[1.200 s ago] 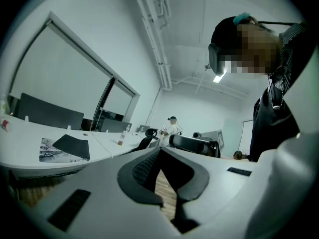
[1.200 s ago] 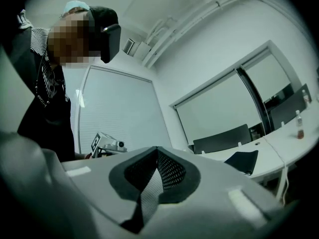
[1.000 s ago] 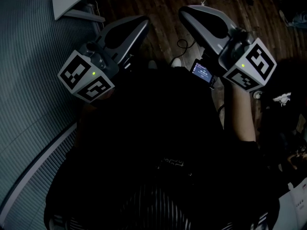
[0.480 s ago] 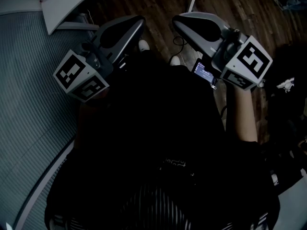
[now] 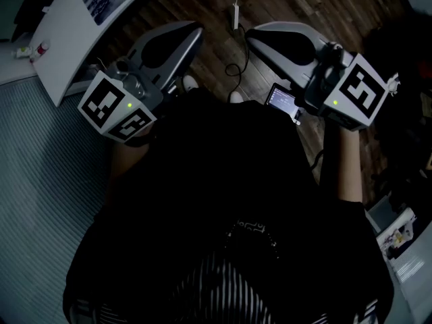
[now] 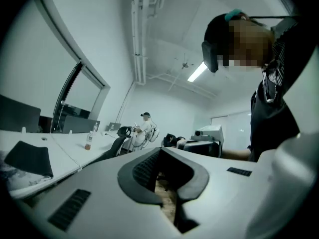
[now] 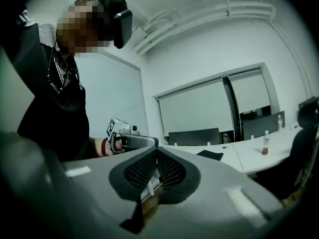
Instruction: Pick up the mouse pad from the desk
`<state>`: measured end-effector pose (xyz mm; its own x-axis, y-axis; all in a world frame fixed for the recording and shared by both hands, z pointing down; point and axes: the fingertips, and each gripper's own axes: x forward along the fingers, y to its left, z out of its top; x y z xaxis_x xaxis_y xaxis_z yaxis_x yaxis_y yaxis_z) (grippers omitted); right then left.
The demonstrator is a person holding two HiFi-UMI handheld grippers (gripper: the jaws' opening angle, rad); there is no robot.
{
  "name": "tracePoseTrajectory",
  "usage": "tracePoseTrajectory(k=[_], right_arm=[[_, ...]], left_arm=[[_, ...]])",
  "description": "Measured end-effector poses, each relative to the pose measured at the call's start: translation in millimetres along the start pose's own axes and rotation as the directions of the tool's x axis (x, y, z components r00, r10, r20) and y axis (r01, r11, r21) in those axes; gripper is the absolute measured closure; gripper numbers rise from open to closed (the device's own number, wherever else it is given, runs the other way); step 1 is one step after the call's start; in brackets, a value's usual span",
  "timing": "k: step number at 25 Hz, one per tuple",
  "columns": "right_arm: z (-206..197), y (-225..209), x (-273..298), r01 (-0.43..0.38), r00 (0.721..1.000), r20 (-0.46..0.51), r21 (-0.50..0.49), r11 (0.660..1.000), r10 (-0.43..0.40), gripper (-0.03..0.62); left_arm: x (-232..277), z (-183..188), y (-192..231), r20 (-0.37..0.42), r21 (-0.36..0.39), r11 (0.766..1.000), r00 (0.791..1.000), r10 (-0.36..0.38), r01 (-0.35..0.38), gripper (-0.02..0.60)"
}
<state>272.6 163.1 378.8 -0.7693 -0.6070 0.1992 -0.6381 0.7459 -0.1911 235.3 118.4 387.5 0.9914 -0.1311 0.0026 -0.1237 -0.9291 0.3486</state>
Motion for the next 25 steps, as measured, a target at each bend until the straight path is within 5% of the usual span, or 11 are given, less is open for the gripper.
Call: tracePoseTrajectory(k=[3,8,14,25], right_arm=[[38,13,26,-0.014,1.000,0.018,-0.003,1.000,0.015,0.591],[87,19,107,0.005,0.999,0.050,0.021,1.000,-0.006,0.591],[175,72,193,-0.046,0.999,0.020,0.031,0.998,0.046,0.591],[190,116,299,-0.128,0.987,-0.101,-0.025,0.991,0.125,0.589]], left_arm=[[-26,26,7,-0.027,0.042,0.999,0.999,-0.016,0.018,0.572],[-97,67,62,0.006,0.007,1.000,1.000,-0.007,0.007,0.572],[-188,147,64,-0.036,0.008,1.000,0.999,-0.026,0.026,0.572],[-280,139,91,0.059,-0.067,0.997,0.998,-0.031,0.035,0.572]])
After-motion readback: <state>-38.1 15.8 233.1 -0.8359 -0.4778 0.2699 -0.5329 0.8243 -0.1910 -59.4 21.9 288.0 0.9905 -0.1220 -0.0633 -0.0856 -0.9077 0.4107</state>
